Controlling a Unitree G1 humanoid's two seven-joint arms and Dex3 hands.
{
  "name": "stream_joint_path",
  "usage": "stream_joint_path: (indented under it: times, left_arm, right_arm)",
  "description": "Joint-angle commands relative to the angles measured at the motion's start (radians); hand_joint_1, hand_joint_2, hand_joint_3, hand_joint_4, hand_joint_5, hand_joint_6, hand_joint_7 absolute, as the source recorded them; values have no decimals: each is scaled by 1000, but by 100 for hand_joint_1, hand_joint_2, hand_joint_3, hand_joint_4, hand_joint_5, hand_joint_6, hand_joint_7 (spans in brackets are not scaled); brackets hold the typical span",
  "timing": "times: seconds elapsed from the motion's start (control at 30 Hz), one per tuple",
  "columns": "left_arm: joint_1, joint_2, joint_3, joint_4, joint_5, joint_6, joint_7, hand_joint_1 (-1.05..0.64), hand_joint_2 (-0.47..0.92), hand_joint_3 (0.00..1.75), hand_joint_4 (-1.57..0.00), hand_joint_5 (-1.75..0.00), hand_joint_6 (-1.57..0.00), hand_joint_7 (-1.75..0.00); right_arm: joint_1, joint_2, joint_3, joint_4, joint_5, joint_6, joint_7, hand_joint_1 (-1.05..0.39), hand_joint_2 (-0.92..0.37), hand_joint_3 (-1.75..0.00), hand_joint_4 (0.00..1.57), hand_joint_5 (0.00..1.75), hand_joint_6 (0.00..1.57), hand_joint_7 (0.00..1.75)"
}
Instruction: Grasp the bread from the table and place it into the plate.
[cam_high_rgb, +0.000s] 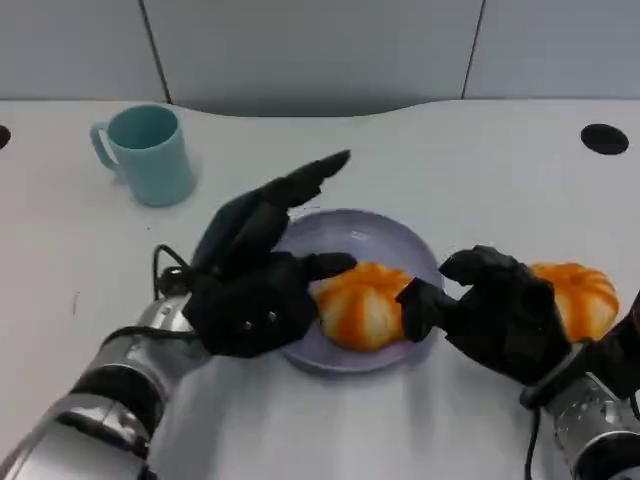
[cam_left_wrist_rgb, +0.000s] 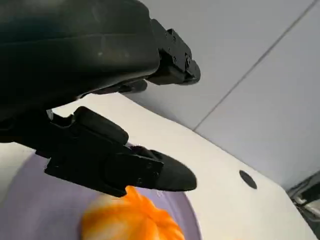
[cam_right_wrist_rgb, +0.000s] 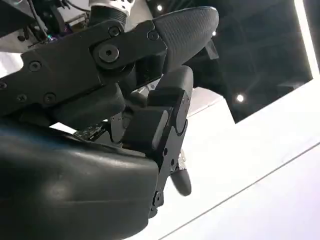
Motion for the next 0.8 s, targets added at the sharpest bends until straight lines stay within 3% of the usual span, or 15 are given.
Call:
stream_joint_path:
  times: [0.03,0.2,0.3,0.4,0.53,0.7,0.8]
  left_arm:
    - [45,4,91,-34,-146,-51,-178,-93,92,46,-19,-3,-19,-2]
    - [123,-45,277,-108,-479,-9,-568,-94,92,49,-29,-8,-25,-3]
    - [175,-65,370,-201,-670,130,-785,-93,92,48,-29,-8,-27,-3]
    - [239,-61,409,-310,-756,221,-877,-94,92,50,-29,-8,-25,-2]
    - [355,-23,459,-495,-869,333,-990,-95,92,55,-29,-8,-24,-1]
    - [493,7,493,-644,-892,372,-990,-94,92,57,-29,-8,-26,-1]
    - [571,-8,512,-699,-918,386,-989,-93,92,58,-31,-10,-28,-2]
  right_arm:
    - [-6,-3,7,-8,0,-42,-4,-54,-92,-5,77,141,122,1]
    - [-8,-2,12,-9,0,-42,-9,-54,-92,-3,75,139,122,1]
    - [-1,0,18,-20,-1,-40,-23,-53,-92,-3,76,138,123,2]
    - [-6,3,13,-17,15,-30,-2,-51,-92,-3,76,138,122,1]
    - [5,-1,27,-40,-3,-58,-49,-55,-91,-2,80,140,126,3]
    - [4,-9,25,-48,10,-59,-22,-54,-92,-4,78,142,124,2]
    - [-2,-26,33,-49,3,-39,-14,-56,-92,-5,77,140,123,2]
